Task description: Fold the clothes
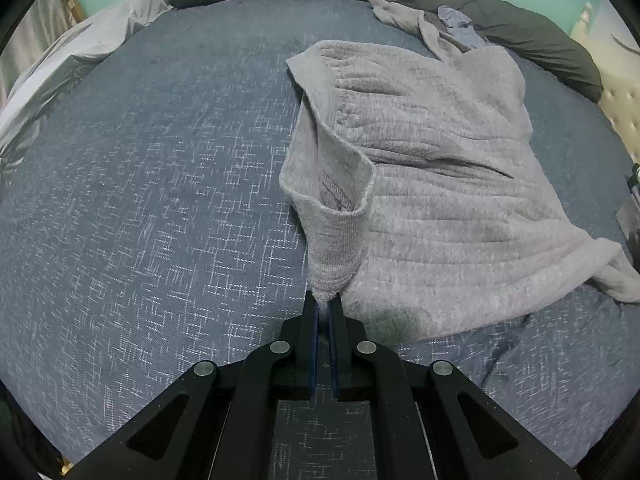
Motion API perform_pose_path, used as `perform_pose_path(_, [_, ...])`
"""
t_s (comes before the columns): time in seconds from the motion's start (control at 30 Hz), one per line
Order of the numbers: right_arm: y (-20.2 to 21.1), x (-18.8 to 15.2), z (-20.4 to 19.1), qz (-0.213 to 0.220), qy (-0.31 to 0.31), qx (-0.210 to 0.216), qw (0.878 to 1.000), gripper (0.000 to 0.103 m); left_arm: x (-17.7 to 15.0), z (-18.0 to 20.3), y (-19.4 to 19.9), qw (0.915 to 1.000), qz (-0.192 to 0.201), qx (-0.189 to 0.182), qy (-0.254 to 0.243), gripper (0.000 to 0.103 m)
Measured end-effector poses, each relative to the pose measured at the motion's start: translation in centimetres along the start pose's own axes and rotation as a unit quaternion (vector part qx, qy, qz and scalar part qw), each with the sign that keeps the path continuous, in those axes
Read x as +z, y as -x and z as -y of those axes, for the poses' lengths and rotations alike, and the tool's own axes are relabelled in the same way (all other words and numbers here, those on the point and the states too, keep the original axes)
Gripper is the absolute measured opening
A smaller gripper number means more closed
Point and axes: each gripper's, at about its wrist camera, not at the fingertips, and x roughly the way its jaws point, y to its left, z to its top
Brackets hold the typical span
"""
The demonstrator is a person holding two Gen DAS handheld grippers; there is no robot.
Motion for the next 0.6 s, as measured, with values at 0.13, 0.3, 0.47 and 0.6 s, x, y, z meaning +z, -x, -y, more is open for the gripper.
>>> perform_pose_path(0.13, [2.4, -0.7, 0.8, 0.021, 0.003, 0.007, 1.000, 0.009, -0.1, 0.1, 0.2, 1.0000, 0.001, 0.001, 0.001, 0.004])
perform_pose_path(0.3, [5.4, -2.7, 3.1, 0.044, -0.003, 0.020, 0.999, 0.008, -0.2, 0.0, 0.4, 1.0000, 0.001, 0.000, 0.005, 0.004])
perform_pose_path(0.47, [6.7, -6.4, 5.8, 0.038, -0.016, 0.028, 0.999, 0.008, -0.5, 0.0, 0.4, 1.0000, -0.001, 0.001, 0.005, 0.004])
perform_pose_path(0.6, [5.9, -9.7, 7.7, 0.011, -0.022, 0.024, 0.999, 0.008, -0.6, -0.2, 0.1, 0.9999, -0.005, 0.000, 0.010, 0.004])
